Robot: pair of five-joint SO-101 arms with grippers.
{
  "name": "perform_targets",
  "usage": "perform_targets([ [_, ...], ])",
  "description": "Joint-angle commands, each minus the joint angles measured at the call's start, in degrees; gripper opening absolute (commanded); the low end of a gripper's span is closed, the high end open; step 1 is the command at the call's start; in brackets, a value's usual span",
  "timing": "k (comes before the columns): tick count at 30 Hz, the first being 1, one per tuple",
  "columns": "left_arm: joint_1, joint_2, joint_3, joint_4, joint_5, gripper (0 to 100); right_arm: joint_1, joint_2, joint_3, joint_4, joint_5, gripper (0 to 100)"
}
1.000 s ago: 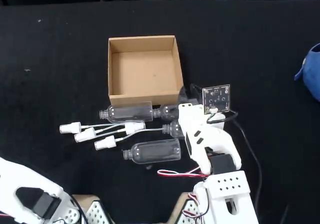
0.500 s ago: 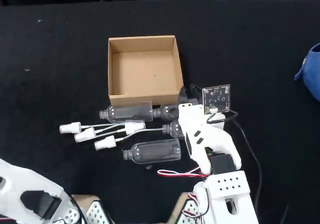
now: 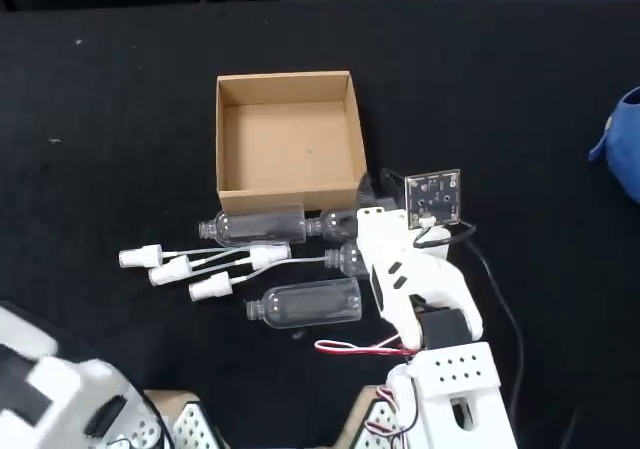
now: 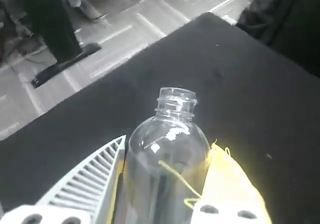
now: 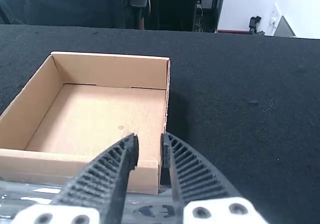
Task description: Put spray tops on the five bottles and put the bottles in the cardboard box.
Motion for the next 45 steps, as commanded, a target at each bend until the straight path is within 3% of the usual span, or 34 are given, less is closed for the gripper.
perform_targets([
  [1, 2.0, -8.0, 15.9, -10.2, 2.6, 3, -0.6, -1.1, -0.3, -1.8, 0.1, 7.0],
  [5, 2.1, -15.2, 35.2, -24.4, 3.3, 3, -0.6, -1.1, -0.3, -1.8, 0.1, 7.0],
  [16, 4.6, -34.7, 90.6, -74.4, 3.3, 3, -0.6, -1.1, -0.3, -1.8, 0.1, 7.0],
  [22, 9.8, -38.5, 107.6, -89.9, 3.3, 3, -0.6, -1.1, -0.3, -1.7, 0.1, 7.0],
  [29, 12.3, -38.6, 125.8, -118.8, 3.5, 3, -0.6, -1.1, 0.3, -1.8, 0.1, 7.0],
  [32, 12.3, -38.6, 131.2, -127.9, 7.6, 3, -0.6, -1.1, 0.3, -1.8, 0.1, 7.0],
  [35, 12.1, -38.6, 133.9, -131.8, 11.2, 3, -0.6, -1.1, 0.4, -1.9, 0.1, 7.0],
  [40, 13.6, -38.5, 135.3, -130.5, 13.3, 3, -0.6, -1.1, 0.4, -1.9, 0.1, 7.0],
  [45, 17.4, -39.0, 131.1, -112.7, 9.8, 3, -0.6, -1.1, 0.4, -1.9, 0.1, 7.0],
])
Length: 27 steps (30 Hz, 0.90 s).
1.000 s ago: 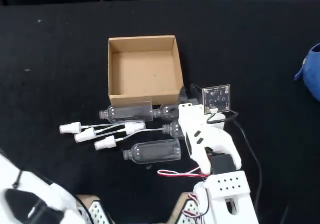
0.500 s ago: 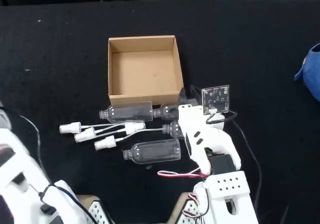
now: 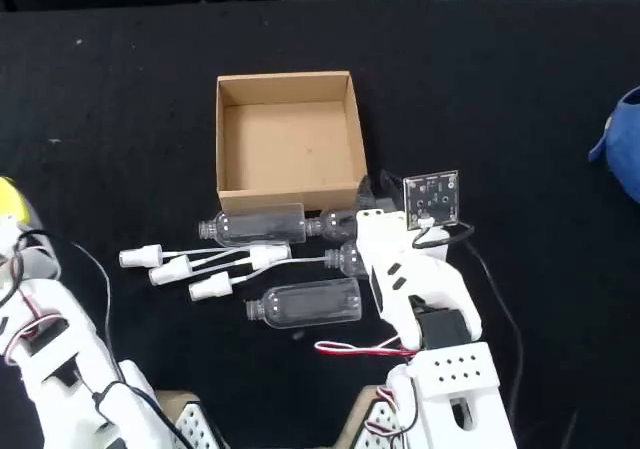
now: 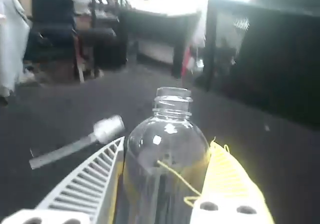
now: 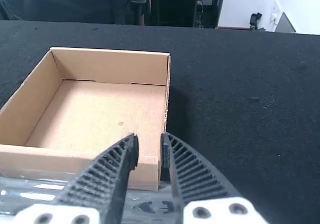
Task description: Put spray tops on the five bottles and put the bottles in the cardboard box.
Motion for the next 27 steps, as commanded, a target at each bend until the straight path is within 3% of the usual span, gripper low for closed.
perform_targets([
  [1, 3.0, -1.1, -7.3, 16.3, -3.4, 3, -0.5, -1.1, -0.4, -1.9, 0.1, 7.0],
  [8, 8.0, -1.0, -29.6, 65.5, -14.9, 3, -0.5, -1.1, -0.5, -1.9, 0.1, 7.0],
  [11, 10.2, -1.0, -32.6, 77.2, -19.7, 3, -0.5, -1.1, -0.6, -1.9, 0.1, 7.0],
  [22, 10.5, -1.0, -24.3, 80.3, -25.8, 4, -0.5, -1.1, -0.6, -1.9, 0.2, 7.0],
  [27, 9.5, -1.4, -20.9, 80.3, -25.9, 27, -0.5, -1.1, -0.6, -1.9, 0.2, 7.0],
])
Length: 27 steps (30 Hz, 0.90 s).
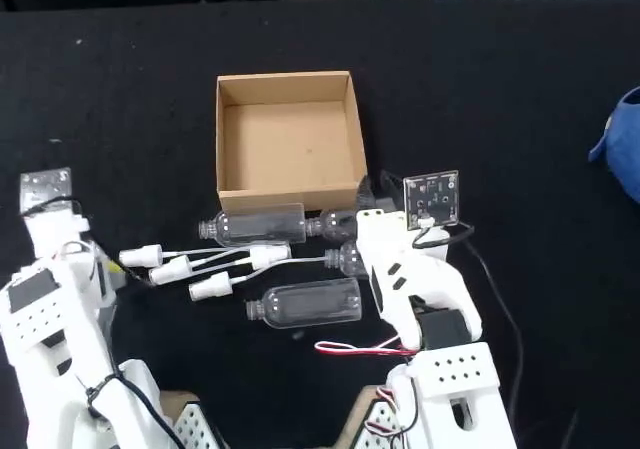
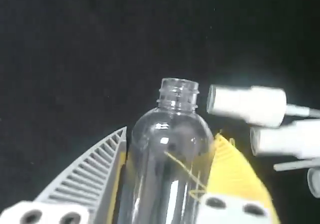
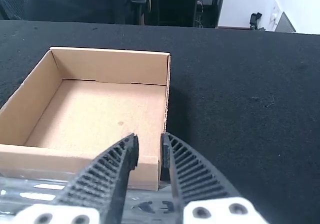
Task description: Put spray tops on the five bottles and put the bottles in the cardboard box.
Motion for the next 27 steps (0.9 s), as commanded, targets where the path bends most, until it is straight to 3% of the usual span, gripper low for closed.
perform_targets([
  [1, -0.7, -1.7, 0.0, 0.4, -0.8, 28, -0.5, -1.1, -0.6, -1.9, 0.2, 7.0],
  [5, -1.7, -1.7, -4.2, 2.9, -0.9, 24, -0.5, -1.1, -0.6, -1.9, 0.2, 7.0],
  [12, -9.0, 1.3, -27.9, 12.7, -1.1, 23, -0.5, -1.1, -0.5, -1.9, 0.2, 7.0],
  [19, -17.1, 23.2, -47.4, 12.1, -9.2, 23, -0.5, -1.1, -0.5, -1.9, 0.2, 7.0],
  [27, -22.7, 50.3, -69.9, 3.9, -14.2, 24, -0.6, -1.1, -0.5, -1.9, 0.2, 7.0],
])
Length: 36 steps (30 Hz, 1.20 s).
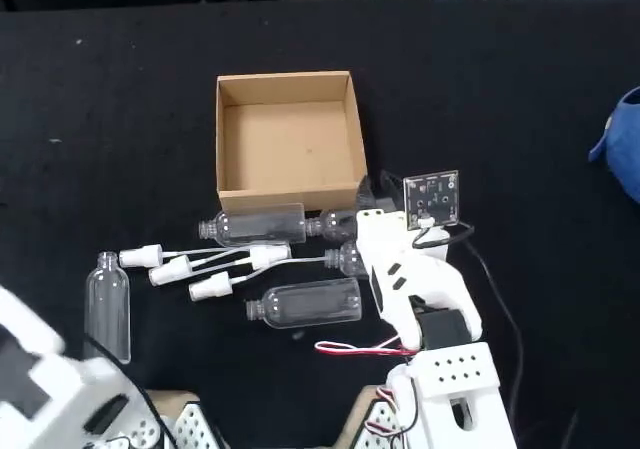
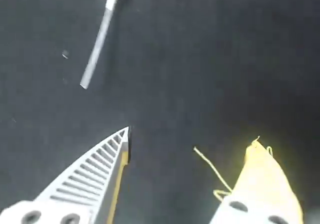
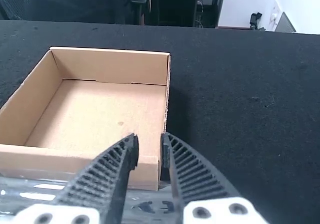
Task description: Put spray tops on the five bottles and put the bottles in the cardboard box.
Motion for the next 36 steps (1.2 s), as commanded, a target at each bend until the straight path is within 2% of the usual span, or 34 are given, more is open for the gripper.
perform_targets([
  [1, -1.4, 10.1, -13.5, -3.3, -1.7, 24, -0.6, -1.1, -0.4, -1.9, 0.2, 7.0],
  [16, -0.7, 50.4, -67.1, -3.1, -1.5, 24, -0.6, -1.1, -0.3, -1.9, 0.2, 7.0],
  [25, 2.2, 72.4, -92.0, -3.5, -1.5, 24, -0.6, -1.1, -0.4, -1.9, 0.2, 7.0],
  [30, 3.5, 78.9, -99.3, -6.9, -1.5, 24, -0.6, -1.1, -0.3, -1.9, 0.2, 7.0],
  [36, 3.0, 79.3, -95.7, -12.8, -1.6, 24, -0.6, -1.1, -0.3, -1.9, 0.2, 7.0],
])
